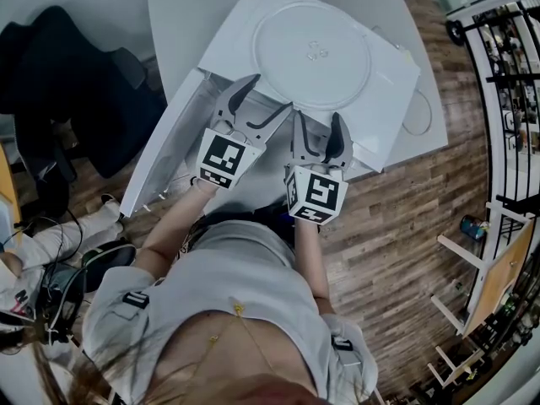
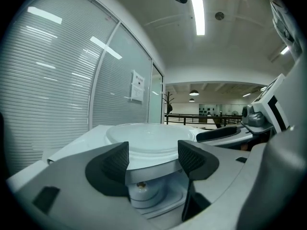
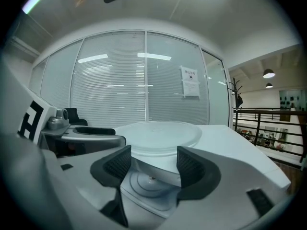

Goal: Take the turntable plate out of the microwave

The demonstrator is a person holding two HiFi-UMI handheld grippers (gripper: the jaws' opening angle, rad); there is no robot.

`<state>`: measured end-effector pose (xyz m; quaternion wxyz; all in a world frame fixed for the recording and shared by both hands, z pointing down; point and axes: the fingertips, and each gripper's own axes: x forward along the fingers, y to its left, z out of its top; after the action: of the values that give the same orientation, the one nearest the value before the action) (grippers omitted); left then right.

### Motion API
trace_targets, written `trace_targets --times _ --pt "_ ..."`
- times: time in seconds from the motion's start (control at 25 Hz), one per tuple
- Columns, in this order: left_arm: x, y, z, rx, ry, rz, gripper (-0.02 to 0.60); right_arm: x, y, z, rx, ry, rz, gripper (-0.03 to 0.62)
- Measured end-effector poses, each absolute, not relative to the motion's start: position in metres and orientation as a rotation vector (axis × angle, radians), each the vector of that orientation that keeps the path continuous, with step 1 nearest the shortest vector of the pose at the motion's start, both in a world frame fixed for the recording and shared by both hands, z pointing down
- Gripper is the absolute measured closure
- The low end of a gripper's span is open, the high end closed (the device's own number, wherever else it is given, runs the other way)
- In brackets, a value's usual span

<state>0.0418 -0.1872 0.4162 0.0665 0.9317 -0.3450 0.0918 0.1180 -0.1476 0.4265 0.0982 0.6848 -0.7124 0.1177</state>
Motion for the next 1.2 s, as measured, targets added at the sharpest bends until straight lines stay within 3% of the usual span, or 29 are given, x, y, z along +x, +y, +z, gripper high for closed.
trace_targets --times 1.2 --pt "0.028 -0.154 0.413 2.771 -1.006 0.26 0.265 0.108 -0.123 0.415 1.988 -2.188 0.303 0.312"
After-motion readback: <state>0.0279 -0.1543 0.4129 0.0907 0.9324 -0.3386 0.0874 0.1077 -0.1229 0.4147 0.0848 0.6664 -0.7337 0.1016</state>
